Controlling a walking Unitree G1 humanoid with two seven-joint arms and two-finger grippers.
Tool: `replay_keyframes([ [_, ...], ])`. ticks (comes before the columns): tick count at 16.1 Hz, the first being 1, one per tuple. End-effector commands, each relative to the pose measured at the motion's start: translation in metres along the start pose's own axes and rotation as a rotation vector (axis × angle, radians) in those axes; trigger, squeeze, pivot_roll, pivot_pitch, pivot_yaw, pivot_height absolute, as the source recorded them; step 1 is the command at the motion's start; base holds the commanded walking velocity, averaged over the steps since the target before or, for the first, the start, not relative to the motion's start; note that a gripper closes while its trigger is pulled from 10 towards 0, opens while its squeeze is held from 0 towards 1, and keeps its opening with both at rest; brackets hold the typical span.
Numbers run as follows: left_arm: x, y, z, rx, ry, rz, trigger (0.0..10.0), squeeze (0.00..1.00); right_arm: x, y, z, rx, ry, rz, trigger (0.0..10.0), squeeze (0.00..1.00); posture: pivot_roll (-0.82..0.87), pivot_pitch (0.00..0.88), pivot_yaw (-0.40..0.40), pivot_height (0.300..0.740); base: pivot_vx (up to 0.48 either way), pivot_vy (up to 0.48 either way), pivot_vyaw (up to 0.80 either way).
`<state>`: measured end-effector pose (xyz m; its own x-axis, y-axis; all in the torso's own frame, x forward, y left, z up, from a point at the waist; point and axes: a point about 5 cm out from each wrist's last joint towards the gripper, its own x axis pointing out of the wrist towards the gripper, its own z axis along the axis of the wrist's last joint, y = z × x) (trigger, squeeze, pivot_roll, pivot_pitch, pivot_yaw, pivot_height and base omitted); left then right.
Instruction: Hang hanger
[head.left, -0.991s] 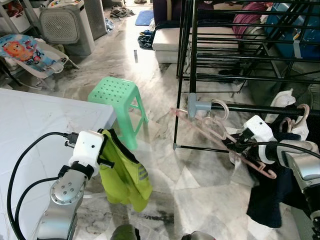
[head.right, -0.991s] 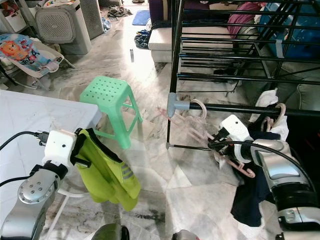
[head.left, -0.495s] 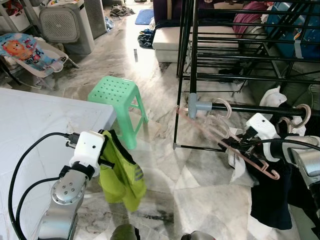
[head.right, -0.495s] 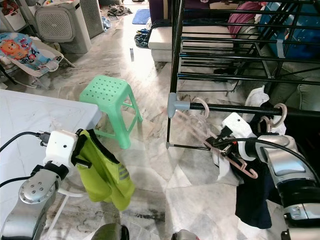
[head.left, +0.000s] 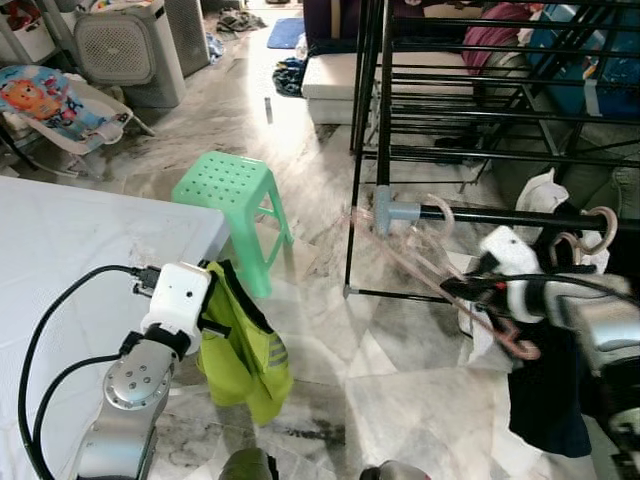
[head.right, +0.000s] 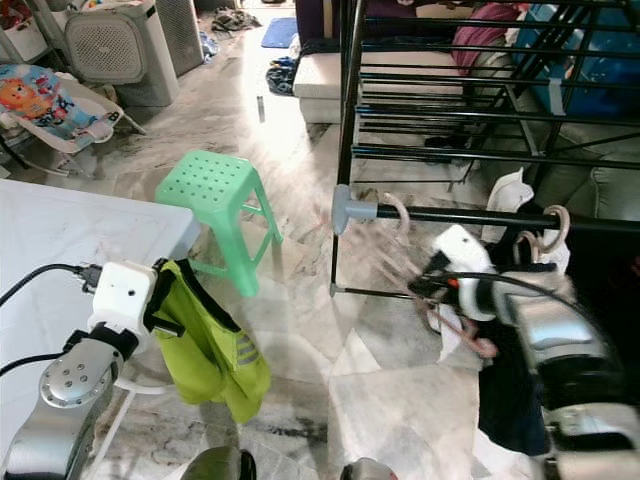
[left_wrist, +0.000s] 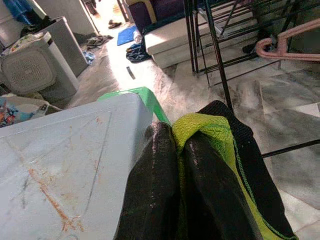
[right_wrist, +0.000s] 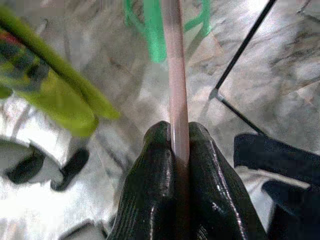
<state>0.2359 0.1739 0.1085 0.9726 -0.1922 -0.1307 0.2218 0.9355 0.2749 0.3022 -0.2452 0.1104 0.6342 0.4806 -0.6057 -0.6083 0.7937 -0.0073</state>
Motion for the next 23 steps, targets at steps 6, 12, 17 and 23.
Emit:
replay_keyframes([
  [6,-0.005,0.0,0.002,-0.008,-0.015,0.058,10.0,0.0,-0.001,0.049,-0.001,0.184,-0.378,-0.211,0.0,0.0,0.03,0.052,0.001,0.74,0.0,0.0,0.0],
  [12,-0.001,0.001,0.004,0.01,-0.022,0.059,10.0,0.0,-0.014,0.09,-0.025,0.252,-0.48,-0.492,4.2,0.0,0.03,0.066,0.016,0.74,0.0,0.0,0.0],
  [17,0.003,0.003,0.008,0.0,-0.031,0.057,10.0,0.0,-0.011,0.101,-0.053,0.331,-0.385,-0.436,10.0,0.0,0.03,0.059,0.027,0.74,-0.049,0.0,0.0],
  [23,0.007,-0.002,0.01,-0.014,-0.04,0.052,10.0,0.0,-0.014,0.099,-0.047,0.294,-0.421,-0.485,10.0,0.0,0.03,0.053,0.017,0.74,-0.252,0.0,0.0],
])
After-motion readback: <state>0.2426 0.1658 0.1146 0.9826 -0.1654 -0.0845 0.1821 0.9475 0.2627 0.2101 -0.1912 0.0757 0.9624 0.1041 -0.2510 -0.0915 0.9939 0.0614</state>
